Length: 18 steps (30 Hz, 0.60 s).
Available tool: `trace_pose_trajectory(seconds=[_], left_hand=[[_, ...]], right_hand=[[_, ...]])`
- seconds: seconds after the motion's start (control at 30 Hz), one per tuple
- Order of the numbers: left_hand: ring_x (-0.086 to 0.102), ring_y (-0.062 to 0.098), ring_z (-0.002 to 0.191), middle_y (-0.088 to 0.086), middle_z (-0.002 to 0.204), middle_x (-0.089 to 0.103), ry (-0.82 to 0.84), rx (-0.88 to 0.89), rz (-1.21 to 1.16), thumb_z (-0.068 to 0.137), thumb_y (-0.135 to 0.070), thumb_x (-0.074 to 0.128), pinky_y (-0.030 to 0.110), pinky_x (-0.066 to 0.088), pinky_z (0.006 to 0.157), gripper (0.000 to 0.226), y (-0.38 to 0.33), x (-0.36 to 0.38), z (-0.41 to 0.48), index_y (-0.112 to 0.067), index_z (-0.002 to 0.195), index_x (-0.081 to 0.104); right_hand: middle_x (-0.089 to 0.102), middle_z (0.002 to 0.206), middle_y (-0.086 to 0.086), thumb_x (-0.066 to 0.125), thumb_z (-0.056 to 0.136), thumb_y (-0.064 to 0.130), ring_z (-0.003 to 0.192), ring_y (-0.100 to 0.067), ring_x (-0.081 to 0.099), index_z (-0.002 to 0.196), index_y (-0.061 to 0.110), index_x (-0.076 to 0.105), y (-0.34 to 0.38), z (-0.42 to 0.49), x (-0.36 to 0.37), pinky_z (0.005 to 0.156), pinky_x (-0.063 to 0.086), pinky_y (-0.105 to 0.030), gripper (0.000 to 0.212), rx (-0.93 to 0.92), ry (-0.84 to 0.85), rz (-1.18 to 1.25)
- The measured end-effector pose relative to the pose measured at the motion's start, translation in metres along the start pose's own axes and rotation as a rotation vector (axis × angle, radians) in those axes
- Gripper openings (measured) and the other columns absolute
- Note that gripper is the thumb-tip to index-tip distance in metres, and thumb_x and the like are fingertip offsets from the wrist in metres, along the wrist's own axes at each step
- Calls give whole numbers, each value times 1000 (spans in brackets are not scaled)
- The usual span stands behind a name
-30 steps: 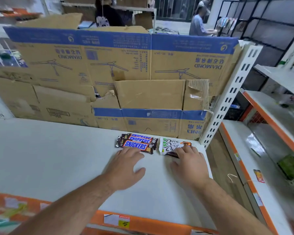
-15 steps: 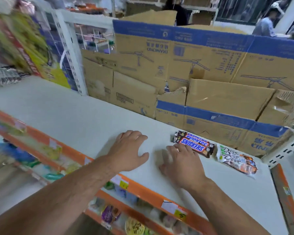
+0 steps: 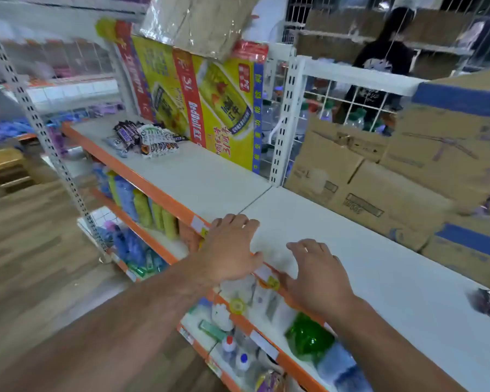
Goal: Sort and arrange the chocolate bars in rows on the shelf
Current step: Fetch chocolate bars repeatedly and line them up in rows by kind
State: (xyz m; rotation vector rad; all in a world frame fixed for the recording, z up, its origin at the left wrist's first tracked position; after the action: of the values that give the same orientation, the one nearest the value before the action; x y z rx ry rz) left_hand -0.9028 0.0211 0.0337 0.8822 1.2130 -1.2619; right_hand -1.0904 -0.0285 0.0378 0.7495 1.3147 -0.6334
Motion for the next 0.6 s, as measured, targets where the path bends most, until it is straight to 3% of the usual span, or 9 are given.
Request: trace_pose_trajectory(seconds=[0.2,0.37,0.6], left_hand=[[39,21,127,-3,135,46,-31,-124,-49,82,-54,48,39,32,106,64,101,-10,1,-27,139,40],[42,21,123,-4,132,50,-32,-204,-43,78,-52,46,37,33,104,66,178,-5,19,-25,138,42],[35,20,129,-3,139,44,5,-282,-12,86,-50,52,35,25,107,67,298,-11,81,-25,145,34]], right_hand=[[37,146,2,52,84,49,131,-21,34,142,28,38,81,77,19,99,37,-37,62,-113,53,6],[40,142,4,48,86,53,130,-20,36,139,30,41,136,151,47,101,38,-37,58,-187,65,19],[44,137,3,50,84,53,127,-21,40,137,29,43,211,283,73,100,40,-38,59,-306,76,61]])
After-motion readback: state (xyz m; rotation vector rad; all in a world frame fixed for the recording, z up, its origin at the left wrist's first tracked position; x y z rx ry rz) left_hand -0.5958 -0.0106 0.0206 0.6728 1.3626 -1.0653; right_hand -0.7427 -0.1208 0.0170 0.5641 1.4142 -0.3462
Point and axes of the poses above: each hand's wrist, its own z-axis towards the middle knuckle, its own x-axis out of the palm, y = z × x, the point moved 1 cm from there along z, towards the middle knuckle
